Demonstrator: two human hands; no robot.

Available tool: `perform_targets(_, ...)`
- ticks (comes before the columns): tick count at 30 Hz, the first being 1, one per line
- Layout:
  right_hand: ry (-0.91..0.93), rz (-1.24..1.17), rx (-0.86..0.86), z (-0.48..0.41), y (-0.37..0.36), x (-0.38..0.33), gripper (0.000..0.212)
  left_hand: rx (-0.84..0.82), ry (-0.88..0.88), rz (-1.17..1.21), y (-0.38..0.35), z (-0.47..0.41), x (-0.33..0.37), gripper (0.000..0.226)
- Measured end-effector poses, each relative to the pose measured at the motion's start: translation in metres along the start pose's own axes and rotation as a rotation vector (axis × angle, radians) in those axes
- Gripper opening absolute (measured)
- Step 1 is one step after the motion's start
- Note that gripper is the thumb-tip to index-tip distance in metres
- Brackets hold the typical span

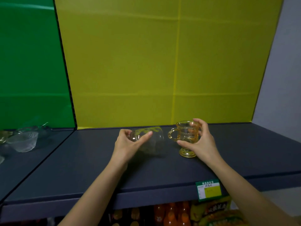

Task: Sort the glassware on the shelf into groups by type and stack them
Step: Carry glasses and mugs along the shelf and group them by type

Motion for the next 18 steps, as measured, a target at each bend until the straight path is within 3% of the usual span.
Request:
perform_targets(3, 0.007, 0.1, -0.018, -0.003, -0.004, 0.001, 0.1, -0.052, 0.053, 0.065, -0.001, 0.001, -0.002, 0.078)
perform_targets(6, 0.118, 0.213, 0.043, 0.002, 0.015, -0.008, 0.1, -0.046, 0.051, 0.18, -0.017, 0.008, 0.001, 0.055)
perform_targets(8, 0.256, 0.288, 0.155, 0.014, 0.02, -0.027, 0.081, -0.075, 0.062, 0.24, -0.017, 0.013, 0.002, 0.051)
perform_targets(10, 0.348, 0.284, 0.168, 0.028, 0.017, -0.047, 0.058, -0.11, 0.069, 0.285, -0.019, 0.017, -0.001, 0.062)
perform_targets(12, 0.406, 0.271, 0.097, 0.032, 0.01, -0.06, 0.043, -0.119, 0.086, 0.341, -0.024, 0.022, 0.001, 0.072)
perform_targets(18, 0.395, 0.132, -0.162, 0.023, -0.018, -0.078, 0.009, -0.136, 0.044, 0.383, -0.022, 0.029, 0.003, 0.067)
Point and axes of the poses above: each hand's wrist, its own z-axis away from the middle knuckle, its own y-axis out of the back of the hand, x = y × z, the point moved 6 cm from there along -z, towards the middle knuckle, and after that the axes turned 10 degrees about z, right-handed, at the moved point
